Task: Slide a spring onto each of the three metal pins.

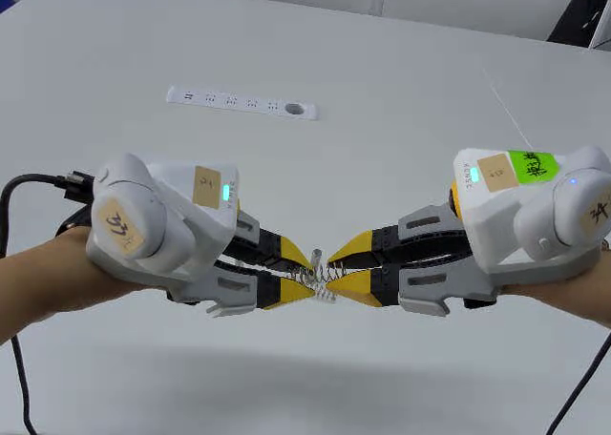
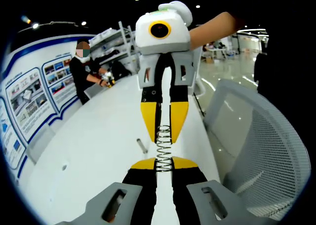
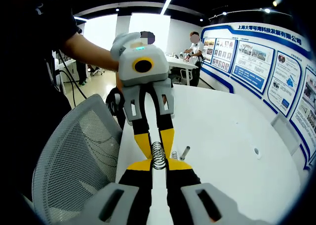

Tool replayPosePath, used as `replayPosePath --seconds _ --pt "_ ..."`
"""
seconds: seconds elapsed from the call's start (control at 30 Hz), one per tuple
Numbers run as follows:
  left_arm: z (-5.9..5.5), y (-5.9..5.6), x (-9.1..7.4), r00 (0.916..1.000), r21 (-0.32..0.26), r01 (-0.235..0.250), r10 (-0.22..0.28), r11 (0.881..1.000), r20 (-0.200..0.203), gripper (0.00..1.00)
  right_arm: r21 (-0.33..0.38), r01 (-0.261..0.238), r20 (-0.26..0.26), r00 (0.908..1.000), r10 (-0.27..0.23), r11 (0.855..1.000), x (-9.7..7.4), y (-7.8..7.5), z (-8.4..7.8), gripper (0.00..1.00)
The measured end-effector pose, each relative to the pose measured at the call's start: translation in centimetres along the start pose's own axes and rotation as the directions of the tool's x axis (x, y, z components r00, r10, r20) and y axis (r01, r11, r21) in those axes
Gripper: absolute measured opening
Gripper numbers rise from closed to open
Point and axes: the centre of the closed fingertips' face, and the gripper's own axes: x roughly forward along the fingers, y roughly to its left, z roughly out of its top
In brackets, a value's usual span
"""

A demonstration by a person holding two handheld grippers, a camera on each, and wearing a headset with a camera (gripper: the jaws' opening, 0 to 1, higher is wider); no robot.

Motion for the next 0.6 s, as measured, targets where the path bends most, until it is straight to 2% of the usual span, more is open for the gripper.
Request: replayPosePath --seconds 0.1,0.17,0.4,0.53,0.6 --pt "-0.1 0.1 0.0 1.0000 -0.007 -0.005 0.005 1.000 -0.001 0.09 0.004 -0.001 0.028 0.9996 0.001 1.000 0.0 0.1 0.6 0.11" --pt "0.0 0.1 0.1 1.0000 -0.014 -0.005 0.005 1.000 0.004 0.09 0.015 -0.002 0.072 0.9974 0.001 1.000 0.0 0.1 1.6 0.11" --pt "0.0 0.3 0.2 0.9998 -0.034 -0.015 0.016 0.999 0.011 0.09 0.014 -0.001 0.090 0.9960 -0.001 1.000 0.3 -0.1 2.3 0.11" --pt "0.4 0.5 0.2 0.9990 -0.051 -0.020 0.022 0.998 0.039 0.10 0.070 -0.001 0.148 0.9889 -0.009 0.998 0.3 -0.2 3.2 0.11" --pt "0.6 0.5 0.2 0.9988 -0.051 -0.021 0.023 0.998 0.044 0.10 0.082 -0.002 0.157 0.9876 -0.011 0.997 0.3 -0.3 3.3 0.11"
